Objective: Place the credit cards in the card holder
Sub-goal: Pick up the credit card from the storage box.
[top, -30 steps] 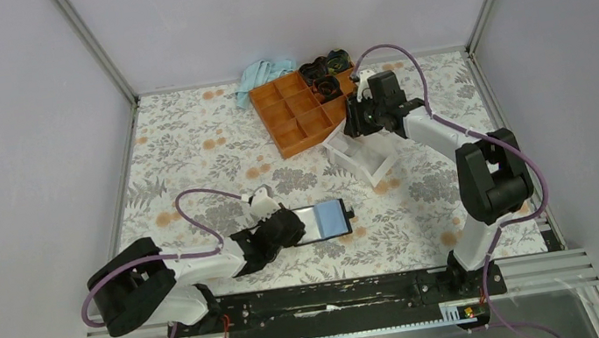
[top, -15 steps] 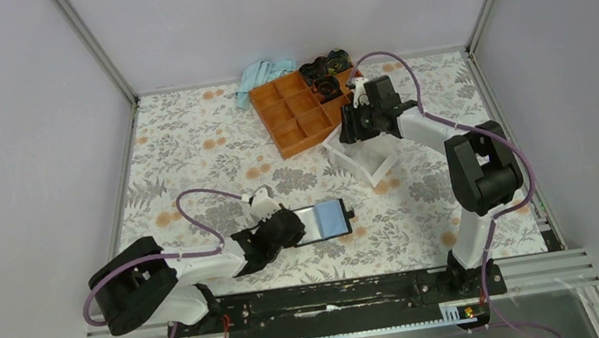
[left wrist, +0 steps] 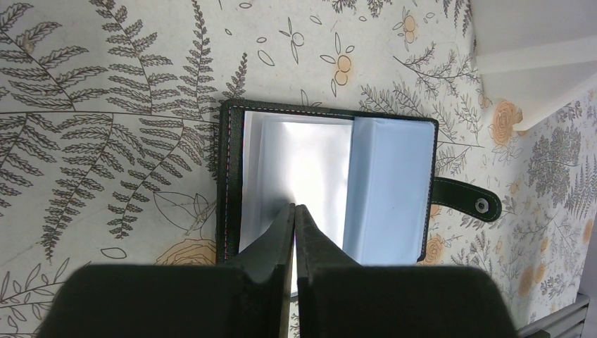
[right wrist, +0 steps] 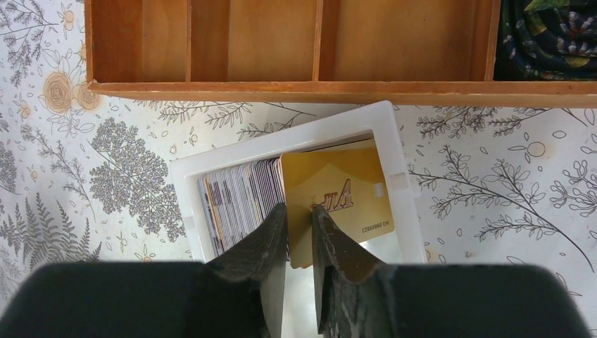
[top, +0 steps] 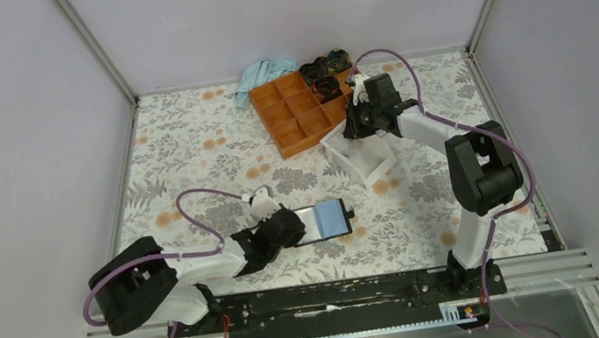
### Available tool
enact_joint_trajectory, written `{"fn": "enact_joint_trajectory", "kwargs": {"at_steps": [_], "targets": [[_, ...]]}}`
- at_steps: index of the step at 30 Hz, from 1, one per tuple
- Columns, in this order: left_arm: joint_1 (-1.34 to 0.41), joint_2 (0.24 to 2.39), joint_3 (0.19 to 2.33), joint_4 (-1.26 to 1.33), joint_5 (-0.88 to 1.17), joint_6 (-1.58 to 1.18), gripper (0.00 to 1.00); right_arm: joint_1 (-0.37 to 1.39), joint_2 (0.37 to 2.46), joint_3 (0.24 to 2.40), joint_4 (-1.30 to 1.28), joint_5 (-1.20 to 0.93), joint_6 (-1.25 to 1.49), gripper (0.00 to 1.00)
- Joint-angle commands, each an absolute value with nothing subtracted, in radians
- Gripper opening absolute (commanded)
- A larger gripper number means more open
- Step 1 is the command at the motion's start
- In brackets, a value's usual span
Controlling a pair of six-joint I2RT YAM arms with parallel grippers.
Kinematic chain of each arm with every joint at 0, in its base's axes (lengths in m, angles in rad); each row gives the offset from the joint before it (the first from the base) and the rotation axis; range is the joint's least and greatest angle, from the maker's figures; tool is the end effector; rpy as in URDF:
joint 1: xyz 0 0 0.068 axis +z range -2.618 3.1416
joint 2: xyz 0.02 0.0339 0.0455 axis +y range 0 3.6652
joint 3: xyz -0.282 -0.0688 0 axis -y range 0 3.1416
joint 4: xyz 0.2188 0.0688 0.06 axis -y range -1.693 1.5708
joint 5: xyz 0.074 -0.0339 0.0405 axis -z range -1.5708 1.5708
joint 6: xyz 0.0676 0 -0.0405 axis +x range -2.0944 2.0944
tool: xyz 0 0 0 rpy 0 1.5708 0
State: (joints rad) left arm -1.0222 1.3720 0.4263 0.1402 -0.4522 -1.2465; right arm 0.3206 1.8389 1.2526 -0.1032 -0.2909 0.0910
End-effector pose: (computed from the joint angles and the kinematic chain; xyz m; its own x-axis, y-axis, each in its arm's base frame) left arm 0.1474 -0.1846 0.1504 -0.6977 -0.4934 -0.5194 -0.1622 0.8150 -0.5562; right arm 0.3899 0.1499 0.2261 -0.6478 -0.1234 -0.7518 -0.4549 0.8542 0.2518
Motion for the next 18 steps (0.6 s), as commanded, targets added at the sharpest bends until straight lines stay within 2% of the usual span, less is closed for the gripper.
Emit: {"fn": "enact_joint_trajectory", "kwargs": {"at_steps": [1,18], "targets": [[-1.026,1.374,0.448,0.164,-0.468,-1.233,0.06,0.326,1.787,1.274,-0.142,-0.271,0.097,0.23],[-1.027,1.376,0.445,0.174,-0.463,-1.233,0.06,0.33,1.746,1.272,-0.16,-0.238,0.09,0.27]]}}
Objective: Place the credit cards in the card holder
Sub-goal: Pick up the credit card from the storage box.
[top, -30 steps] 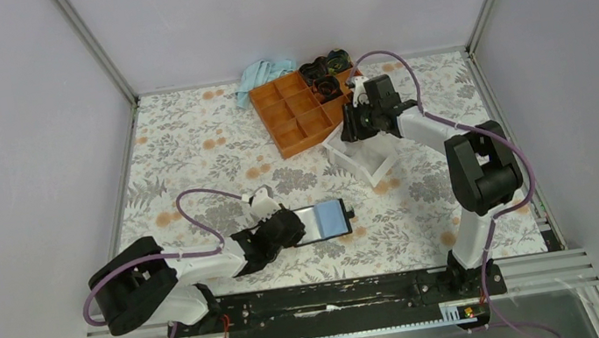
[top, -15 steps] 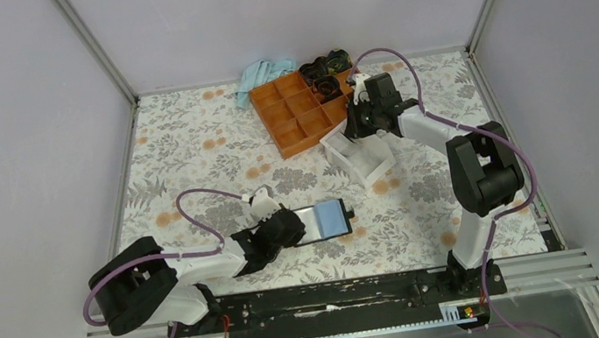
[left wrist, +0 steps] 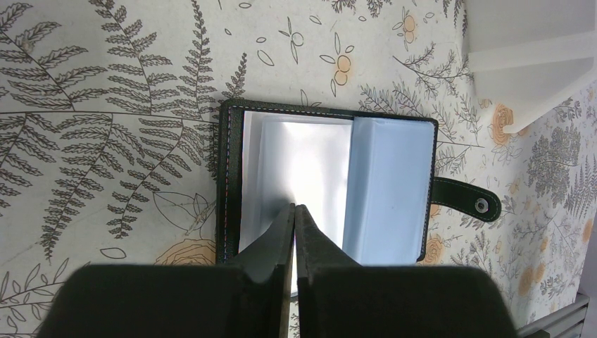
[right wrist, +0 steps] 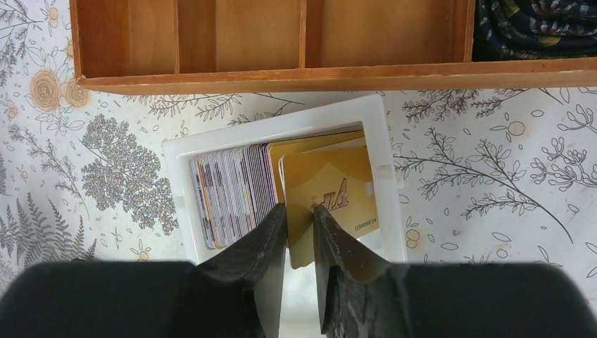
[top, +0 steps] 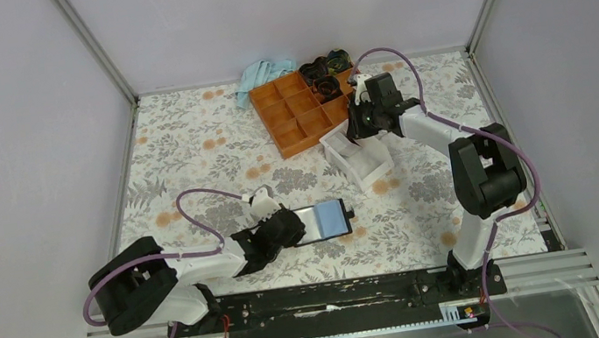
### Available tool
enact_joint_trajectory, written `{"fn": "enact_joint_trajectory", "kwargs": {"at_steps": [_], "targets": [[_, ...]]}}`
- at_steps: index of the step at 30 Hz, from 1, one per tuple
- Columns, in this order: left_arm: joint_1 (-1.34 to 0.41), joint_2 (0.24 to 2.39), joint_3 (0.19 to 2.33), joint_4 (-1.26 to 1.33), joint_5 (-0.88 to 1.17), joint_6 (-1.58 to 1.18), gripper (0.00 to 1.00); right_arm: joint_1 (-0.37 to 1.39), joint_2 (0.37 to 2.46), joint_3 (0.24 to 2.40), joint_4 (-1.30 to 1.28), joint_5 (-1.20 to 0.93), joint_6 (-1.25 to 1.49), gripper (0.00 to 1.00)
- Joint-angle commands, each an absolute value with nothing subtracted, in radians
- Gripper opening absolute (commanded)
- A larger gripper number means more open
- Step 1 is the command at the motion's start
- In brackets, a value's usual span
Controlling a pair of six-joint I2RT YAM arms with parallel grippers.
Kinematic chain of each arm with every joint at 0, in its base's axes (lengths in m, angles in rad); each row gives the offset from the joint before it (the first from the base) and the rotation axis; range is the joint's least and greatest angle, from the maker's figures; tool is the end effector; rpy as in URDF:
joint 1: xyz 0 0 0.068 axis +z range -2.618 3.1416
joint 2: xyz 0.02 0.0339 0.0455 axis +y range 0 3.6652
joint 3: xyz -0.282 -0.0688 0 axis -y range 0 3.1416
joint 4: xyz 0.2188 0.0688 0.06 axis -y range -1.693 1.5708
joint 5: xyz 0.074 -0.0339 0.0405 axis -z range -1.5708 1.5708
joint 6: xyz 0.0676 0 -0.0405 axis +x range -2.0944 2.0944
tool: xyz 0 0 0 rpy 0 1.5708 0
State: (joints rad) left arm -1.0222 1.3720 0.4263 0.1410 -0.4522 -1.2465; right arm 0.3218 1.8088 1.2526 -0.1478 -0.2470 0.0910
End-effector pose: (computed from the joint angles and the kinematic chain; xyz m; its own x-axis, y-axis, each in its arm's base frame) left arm 0.1475 -0.1847 0.1505 -0.6975 -0.4937 -0.5194 -0.1620 0.8147 -0.5569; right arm 0.3841 0.1455 0.2327 -0.6554 -0.1256 -0.7447 -0.4257 0.8760 0.2269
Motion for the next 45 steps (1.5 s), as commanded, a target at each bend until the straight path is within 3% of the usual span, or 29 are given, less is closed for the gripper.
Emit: {"fn": "enact_joint_trajectory", "kwargs": {"at_steps": [1,15,22,28,37,45], "targets": [[-1.028,1.377,0.444,0.174,-0.462,-1.233,0.06,0.33,1.744,1.274,-0.161,-0.238,0.091,0.28],[-1.027,1.376,0.439,0.178,-0.461,-1.236,0.06,0.33,1.755,1.278,-0.174,-0.236,0.089,0.28],[-1.028,1.381,0.436,0.185,-0.457,-1.238,0.06,0.335,1.73,1.258,-0.148,-0.253,0.096,0.48],[-1.027,1.386,0.436,0.187,-0.456,-1.24,0.06,0.334,1.794,1.287,-0.174,-0.29,0.107,0.52],[-1.027,1.389,0.434,0.192,-0.458,-1.238,0.06,0.337,1.85,1.29,-0.153,-0.345,0.145,0.48],[-1.028,1.383,0.431,0.197,-0.455,-1.239,0.06,0.34,1.828,1.292,-0.157,-0.327,0.155,0.3]]}}
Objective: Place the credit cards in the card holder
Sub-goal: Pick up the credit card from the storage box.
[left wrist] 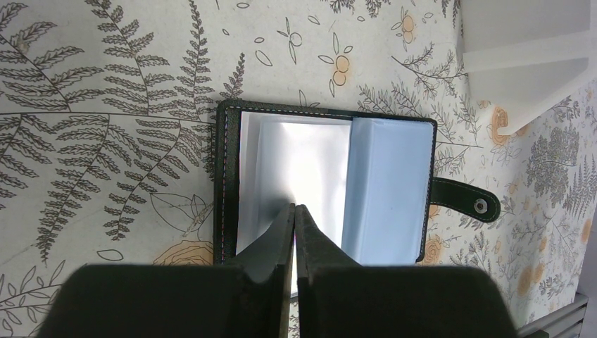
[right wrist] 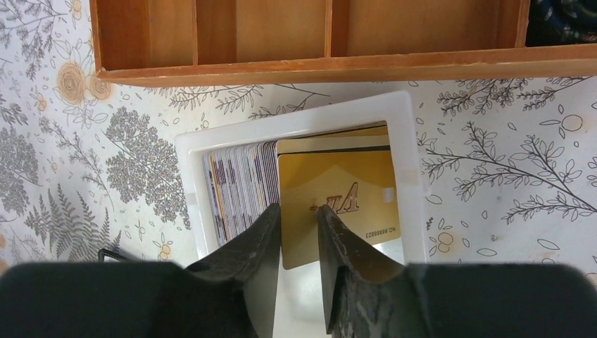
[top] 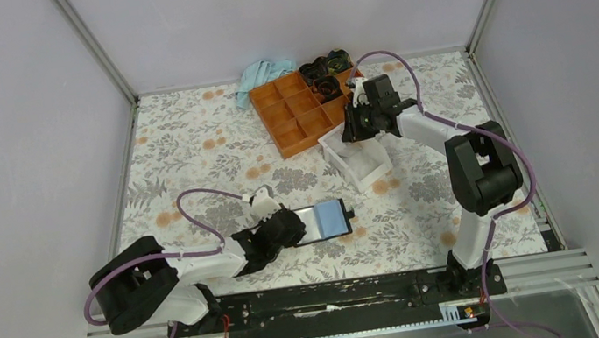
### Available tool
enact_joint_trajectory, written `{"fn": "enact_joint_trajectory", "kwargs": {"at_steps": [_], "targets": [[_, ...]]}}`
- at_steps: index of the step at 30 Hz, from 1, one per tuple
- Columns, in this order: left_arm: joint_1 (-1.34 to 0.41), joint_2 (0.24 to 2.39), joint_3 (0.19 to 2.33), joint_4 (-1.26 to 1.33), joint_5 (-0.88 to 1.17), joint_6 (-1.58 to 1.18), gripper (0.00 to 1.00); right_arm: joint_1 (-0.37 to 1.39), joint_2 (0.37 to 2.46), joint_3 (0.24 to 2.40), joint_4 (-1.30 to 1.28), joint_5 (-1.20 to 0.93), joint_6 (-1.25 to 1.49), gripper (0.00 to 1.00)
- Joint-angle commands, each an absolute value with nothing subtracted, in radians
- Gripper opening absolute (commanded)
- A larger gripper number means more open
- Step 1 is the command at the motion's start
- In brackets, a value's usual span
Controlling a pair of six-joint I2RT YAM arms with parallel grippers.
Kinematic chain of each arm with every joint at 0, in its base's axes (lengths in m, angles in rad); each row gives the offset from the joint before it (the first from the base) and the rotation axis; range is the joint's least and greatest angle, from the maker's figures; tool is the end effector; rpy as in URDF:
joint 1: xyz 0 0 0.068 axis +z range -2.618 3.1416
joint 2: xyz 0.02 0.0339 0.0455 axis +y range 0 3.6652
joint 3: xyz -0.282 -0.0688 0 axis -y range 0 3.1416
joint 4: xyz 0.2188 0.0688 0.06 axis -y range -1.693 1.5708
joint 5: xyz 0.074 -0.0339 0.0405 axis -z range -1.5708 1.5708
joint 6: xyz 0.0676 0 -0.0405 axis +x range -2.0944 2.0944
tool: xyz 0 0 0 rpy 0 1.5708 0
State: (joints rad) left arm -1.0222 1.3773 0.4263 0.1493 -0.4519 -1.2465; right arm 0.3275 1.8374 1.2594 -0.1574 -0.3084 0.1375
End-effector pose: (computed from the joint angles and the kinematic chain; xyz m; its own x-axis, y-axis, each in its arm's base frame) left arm 0.1480 -0.1855 0.1501 -0.6969 -0.4950 -0.5190 -0.1611 0.8132 -0.5593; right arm 0.3844 0.1523 0.2234 -0.7005 -0.1000 -0.7066 -0.4277 0.8515 0.3034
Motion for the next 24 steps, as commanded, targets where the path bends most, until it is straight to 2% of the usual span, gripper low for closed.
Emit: {"fn": "enact_joint_trajectory", "kwargs": {"at_steps": [1,12,24], "targets": [[-1.028,1.385,0.43,0.198,-0.454,-1.239,0.06,0.34,1.824,1.295,-0.159,-0.325,0.156,0.29],[-1.028,1.384,0.431,0.201,-0.452,-1.236,0.06,0.341,1.806,1.318,-0.179,-0.325,0.156,0.27],[-1.027,1.382,0.436,0.201,-0.451,-1.233,0.06,0.343,1.805,1.33,-0.186,-0.343,0.16,0.3]]}}
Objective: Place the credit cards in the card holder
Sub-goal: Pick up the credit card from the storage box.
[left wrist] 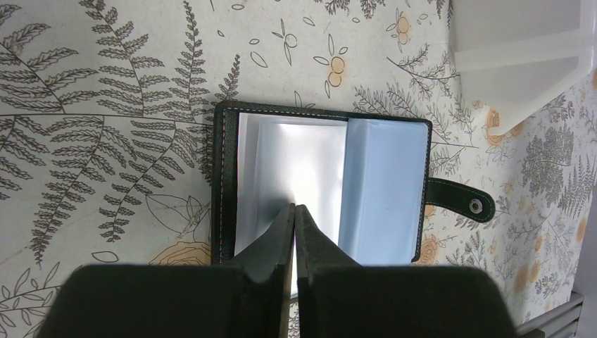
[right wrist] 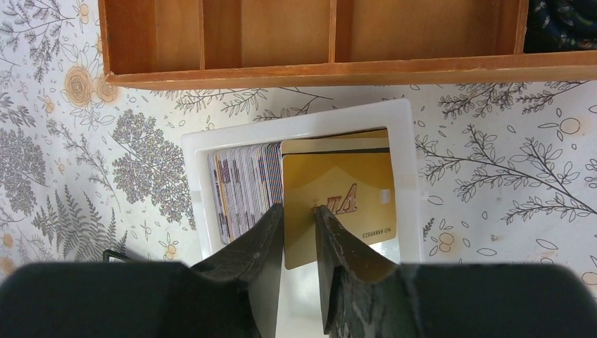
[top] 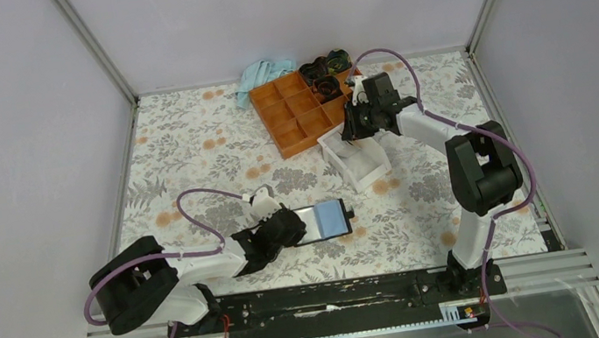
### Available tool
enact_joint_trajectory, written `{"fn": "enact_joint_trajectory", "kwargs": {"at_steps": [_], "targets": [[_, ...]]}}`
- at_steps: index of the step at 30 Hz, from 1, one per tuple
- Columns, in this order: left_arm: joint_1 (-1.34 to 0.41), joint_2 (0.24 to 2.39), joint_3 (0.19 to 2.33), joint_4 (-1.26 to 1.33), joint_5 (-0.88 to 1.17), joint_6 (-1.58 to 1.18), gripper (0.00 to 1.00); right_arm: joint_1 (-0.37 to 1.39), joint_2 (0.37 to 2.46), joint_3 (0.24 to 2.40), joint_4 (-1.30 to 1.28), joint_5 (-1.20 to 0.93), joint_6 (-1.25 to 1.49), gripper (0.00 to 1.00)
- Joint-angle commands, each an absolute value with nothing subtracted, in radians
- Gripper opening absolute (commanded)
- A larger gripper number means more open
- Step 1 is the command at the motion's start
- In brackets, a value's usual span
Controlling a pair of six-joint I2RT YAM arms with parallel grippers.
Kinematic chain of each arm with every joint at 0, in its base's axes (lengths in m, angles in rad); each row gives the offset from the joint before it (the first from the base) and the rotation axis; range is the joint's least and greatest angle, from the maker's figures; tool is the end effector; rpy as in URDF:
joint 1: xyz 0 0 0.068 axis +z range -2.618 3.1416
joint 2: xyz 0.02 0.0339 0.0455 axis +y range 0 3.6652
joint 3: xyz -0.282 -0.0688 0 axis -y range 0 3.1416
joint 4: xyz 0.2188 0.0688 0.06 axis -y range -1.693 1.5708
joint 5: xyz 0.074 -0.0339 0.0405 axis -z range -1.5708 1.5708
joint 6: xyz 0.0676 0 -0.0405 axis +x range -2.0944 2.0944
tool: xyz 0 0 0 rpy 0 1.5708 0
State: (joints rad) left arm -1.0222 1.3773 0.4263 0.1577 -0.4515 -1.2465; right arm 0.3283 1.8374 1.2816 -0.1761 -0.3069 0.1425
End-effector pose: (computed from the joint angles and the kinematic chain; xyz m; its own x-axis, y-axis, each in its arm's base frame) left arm 0.1484 -0.1862 0.1509 -0.6949 -0.4986 -0.5183 -0.1585 0.8091 -0.5659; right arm 0.3861 0.1531 0.2285 -0.7000 -0.0954 -0.7077 -0.4250 0.8521 0.3055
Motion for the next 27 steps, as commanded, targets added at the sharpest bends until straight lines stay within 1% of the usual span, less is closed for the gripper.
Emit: {"fn": "enact_joint_trajectory", "kwargs": {"at_steps": [1,27], "targets": [[-1.027,1.383,0.435,0.202,-0.45,-1.232,0.06,0.342,1.805,1.332,-0.188,-0.344,0.16,0.29],[-1.027,1.387,0.444,0.199,-0.443,-1.227,0.06,0.343,1.788,1.336,-0.196,-0.36,0.163,0.3]]}}
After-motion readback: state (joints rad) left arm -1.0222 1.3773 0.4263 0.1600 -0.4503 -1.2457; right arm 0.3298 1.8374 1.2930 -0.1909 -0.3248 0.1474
